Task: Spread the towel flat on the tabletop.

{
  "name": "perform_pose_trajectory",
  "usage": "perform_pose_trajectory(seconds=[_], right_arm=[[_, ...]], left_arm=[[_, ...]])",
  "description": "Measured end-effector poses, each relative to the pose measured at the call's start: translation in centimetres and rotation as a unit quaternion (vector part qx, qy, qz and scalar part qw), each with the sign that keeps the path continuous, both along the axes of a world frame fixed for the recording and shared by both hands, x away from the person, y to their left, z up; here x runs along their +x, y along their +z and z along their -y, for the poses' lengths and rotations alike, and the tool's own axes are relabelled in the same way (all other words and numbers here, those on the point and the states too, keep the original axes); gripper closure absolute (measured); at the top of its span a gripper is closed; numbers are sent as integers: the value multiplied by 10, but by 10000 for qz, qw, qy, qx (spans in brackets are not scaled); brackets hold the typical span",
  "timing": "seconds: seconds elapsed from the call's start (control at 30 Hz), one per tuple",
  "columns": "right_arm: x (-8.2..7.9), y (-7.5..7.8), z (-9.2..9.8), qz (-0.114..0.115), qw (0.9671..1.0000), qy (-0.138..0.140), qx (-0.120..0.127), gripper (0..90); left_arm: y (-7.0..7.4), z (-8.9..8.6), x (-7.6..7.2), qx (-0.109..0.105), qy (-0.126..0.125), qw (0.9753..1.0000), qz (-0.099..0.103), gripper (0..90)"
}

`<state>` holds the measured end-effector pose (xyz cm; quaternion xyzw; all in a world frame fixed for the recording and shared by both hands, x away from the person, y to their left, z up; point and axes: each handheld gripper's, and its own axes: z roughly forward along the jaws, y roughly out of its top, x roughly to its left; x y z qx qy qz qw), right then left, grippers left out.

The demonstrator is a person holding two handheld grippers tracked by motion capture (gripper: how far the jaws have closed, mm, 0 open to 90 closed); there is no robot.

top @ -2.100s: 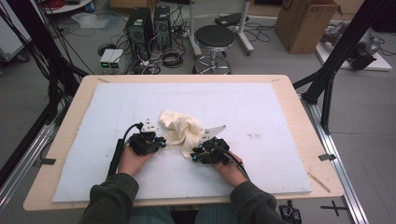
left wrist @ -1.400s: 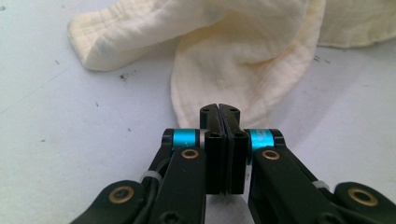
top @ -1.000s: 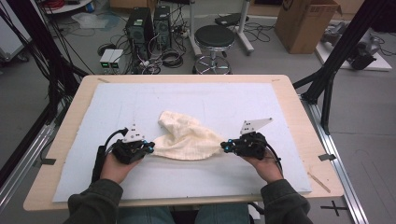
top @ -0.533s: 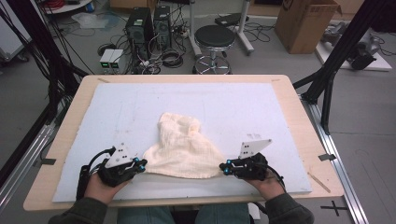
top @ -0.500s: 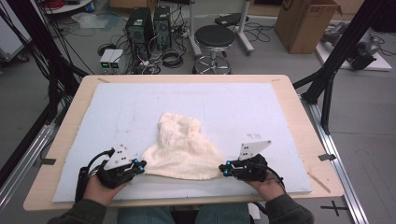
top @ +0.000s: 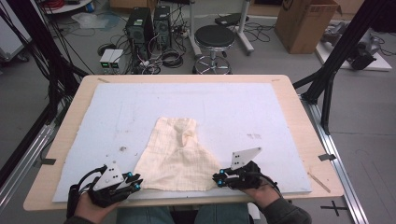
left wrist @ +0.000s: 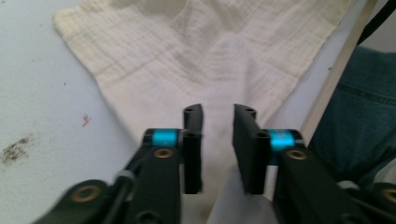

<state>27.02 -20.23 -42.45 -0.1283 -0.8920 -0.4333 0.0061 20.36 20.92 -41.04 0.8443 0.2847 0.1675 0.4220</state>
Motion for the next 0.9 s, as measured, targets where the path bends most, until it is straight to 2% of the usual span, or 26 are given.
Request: perform_pose_trajectory(seconds=[0.03, 0.07, 0.13, 0.3, 0.4, 0.43, 0.53, 0.57, 0.63, 0.8, 0.9], right_arm=[[0, 0, 0, 31, 10000, 14, 21, 772], [0, 0, 0, 31, 10000, 14, 21, 772], [0, 3, 2, 114, 9998, -135, 93, 724], [3, 5, 9, 167, 9990, -356, 231, 652], [4, 6, 11, 176, 9984, -465, 261, 637], [8, 6, 13, 218, 9975, -624, 260, 620], [13, 6, 15, 185, 9966, -757, 274, 614], [16, 6, 16, 215, 9959, -838, 266, 614], [20, 7, 22, 249, 9943, -984, 338, 614], [26, 6, 26, 249, 9931, -1092, 344, 594], [34, 6, 23, 221, 9926, -1141, 348, 589]], left_arm=[[2, 0, 1, -28, -45, 10000, -1, 663], [2, 0, 2, -90, -74, 9999, -19, 663], [3, 0, 4, -18, -91, 9999, -37, 544], [2, 2, 13, -39, -53, 10000, -1, 505], [1, 5, 23, -148, 43, 9999, 4, 498], [1, 6, 28, -156, 70, 9999, 25, 495], [-2, 11, 42, -218, 149, 9996, 52, 491], [-4, 13, 47, -165, 124, 9998, 41, 527], [-8, 16, 58, -124, 137, 9998, -29, 528], [-12, 21, 76, -122, 261, 9996, -62, 500], [-15, 21, 82, -13, 329, 9994, -48, 508]])
